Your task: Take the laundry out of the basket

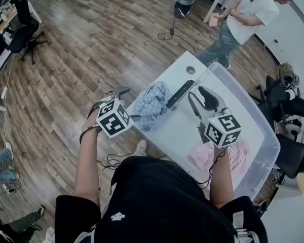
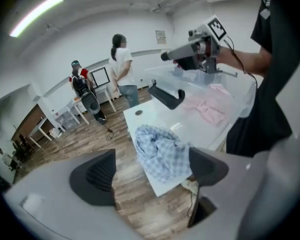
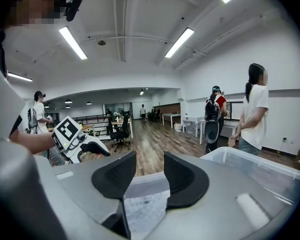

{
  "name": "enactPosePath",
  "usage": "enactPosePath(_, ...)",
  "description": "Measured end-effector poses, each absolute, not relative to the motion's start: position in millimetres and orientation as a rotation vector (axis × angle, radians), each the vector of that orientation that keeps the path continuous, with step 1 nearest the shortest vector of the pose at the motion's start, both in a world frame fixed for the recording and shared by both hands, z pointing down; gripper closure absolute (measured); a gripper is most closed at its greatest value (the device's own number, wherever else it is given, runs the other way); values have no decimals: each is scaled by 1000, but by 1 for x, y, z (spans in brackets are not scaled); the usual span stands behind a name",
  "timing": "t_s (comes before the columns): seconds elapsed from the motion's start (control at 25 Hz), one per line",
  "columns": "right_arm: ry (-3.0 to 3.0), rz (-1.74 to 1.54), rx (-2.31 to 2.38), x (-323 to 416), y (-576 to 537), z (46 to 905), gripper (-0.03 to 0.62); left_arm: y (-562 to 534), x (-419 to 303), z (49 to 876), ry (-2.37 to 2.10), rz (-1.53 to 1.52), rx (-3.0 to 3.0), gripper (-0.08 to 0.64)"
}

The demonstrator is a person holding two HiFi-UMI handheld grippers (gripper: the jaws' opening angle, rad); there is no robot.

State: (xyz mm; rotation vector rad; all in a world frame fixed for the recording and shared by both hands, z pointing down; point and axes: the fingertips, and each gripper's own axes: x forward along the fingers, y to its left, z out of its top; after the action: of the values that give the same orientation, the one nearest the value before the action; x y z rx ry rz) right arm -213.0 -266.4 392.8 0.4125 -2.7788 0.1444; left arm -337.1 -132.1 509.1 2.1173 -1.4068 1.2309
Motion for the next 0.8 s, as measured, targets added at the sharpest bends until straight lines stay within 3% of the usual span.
enactPosePath(0.12,-2784,135,411,-216,-262,391,419,-147,-342,474,-1609,1056,2180,191)
enactPosePath(0.24,-2790,127,432,-215,-261,385,423,-159,-348,421,-1875,800,2216,410)
enactPosePath(0.32,-2799,126,459,-209,-263,381,429,-167,-351,383,-2064,647,2224,525)
enactPosePath(0.36,-2802,128,473,-206,-264,379,434,-170,-350,366,-2142,576,2233,549)
enactPosePath(0.56,-2818,158,571,-181,-266,371,493,-178,-334,308,-2274,284,2329,551)
enactPosePath(0.8,-2806,164,730,-137,-278,365,502,-200,-294,284,-2167,142,2494,551)
